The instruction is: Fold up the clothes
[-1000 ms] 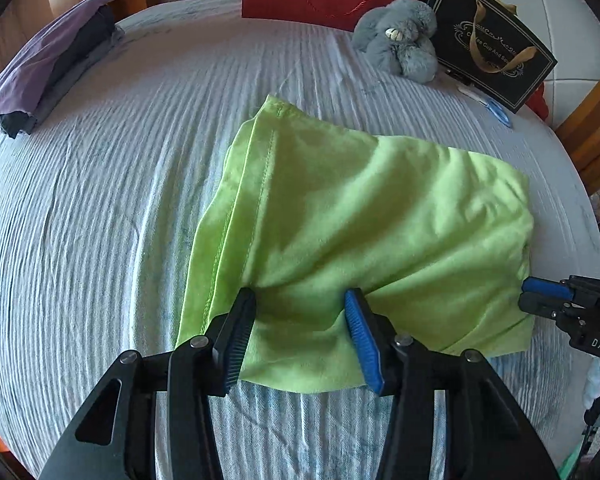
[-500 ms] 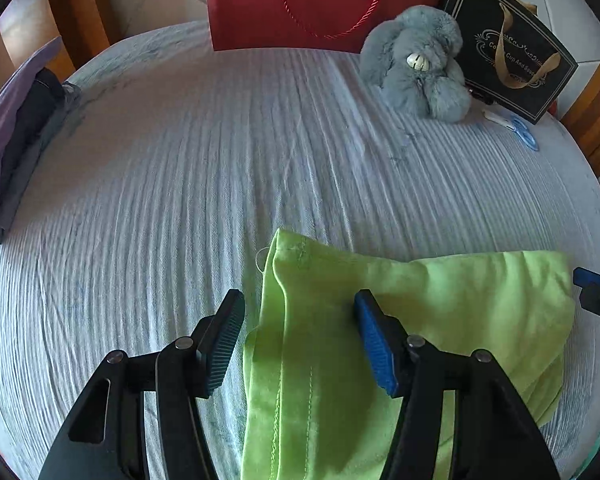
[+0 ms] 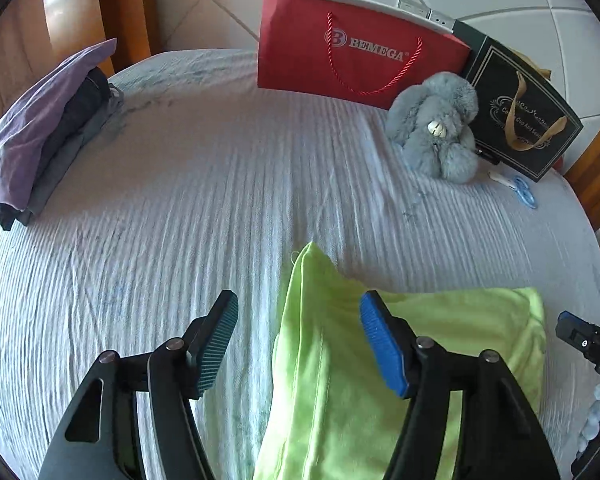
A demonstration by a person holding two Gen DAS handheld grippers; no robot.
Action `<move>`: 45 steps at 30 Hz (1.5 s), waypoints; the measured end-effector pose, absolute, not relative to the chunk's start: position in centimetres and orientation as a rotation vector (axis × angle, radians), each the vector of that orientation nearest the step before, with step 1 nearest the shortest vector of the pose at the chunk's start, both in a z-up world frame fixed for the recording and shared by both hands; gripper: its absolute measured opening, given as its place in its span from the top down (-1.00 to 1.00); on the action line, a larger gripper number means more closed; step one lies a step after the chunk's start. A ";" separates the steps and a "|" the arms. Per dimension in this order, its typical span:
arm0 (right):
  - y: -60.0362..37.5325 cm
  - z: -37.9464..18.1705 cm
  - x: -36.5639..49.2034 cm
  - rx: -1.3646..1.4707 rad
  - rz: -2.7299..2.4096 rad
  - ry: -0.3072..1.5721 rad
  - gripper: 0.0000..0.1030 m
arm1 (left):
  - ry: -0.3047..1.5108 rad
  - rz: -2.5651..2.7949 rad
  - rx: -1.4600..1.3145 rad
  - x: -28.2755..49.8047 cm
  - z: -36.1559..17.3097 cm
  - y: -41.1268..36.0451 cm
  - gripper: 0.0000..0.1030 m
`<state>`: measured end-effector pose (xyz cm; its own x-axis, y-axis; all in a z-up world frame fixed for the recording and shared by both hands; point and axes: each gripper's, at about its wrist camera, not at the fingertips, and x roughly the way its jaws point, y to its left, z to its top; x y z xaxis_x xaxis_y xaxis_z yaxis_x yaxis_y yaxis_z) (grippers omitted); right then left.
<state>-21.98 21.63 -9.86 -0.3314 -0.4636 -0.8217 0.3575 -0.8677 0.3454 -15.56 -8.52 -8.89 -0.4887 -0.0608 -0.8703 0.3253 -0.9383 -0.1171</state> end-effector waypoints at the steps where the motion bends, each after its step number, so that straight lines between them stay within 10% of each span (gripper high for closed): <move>1: 21.8 -9.9 -21.2 1.423 -2.194 -0.135 -0.04 | 0.390 -2.502 1.450 -14.6 -8.8 -8.1 -0.26; 6: 22.0 -10.8 -17.8 1.446 -2.106 -0.131 0.08 | 0.339 -2.502 1.500 -11.3 -9.0 -5.2 -0.20; 10: 20.3 -11.7 -16.1 1.444 -2.043 -0.112 0.35 | 0.292 -2.518 1.589 -11.1 -10.9 -3.8 0.88; 15: 18.9 -13.3 -15.3 1.537 -2.075 -0.064 0.56 | 0.144 -2.537 1.674 -11.9 -11.8 -4.0 0.89; 23: 21.1 -12.7 -13.0 1.651 -2.126 -0.105 0.86 | 0.135 -2.612 1.725 -11.6 -11.0 -6.0 0.39; 26: 22.1 -10.8 -12.6 1.549 -2.208 -0.159 -0.02 | 0.269 -2.673 1.696 -10.2 -10.2 -6.6 -0.53; 27: 22.2 -10.5 -12.9 1.528 -2.229 -0.169 -0.49 | 0.301 -2.684 1.680 -9.7 -10.1 -6.8 -0.53; 28: 22.4 -10.3 -13.1 1.507 -2.250 -0.179 -0.52 | 0.310 -2.667 1.666 -9.5 -10.4 -7.0 -0.53; 41: 21.9 -12.0 -16.9 1.462 -2.265 -0.208 -0.61 | 0.306 -2.583 1.670 -10.6 -13.4 -5.0 -0.50; 45: 20.9 -12.7 -18.1 1.469 -2.260 -0.176 -0.33 | 0.287 -2.578 1.681 -10.8 -13.3 -5.1 -0.36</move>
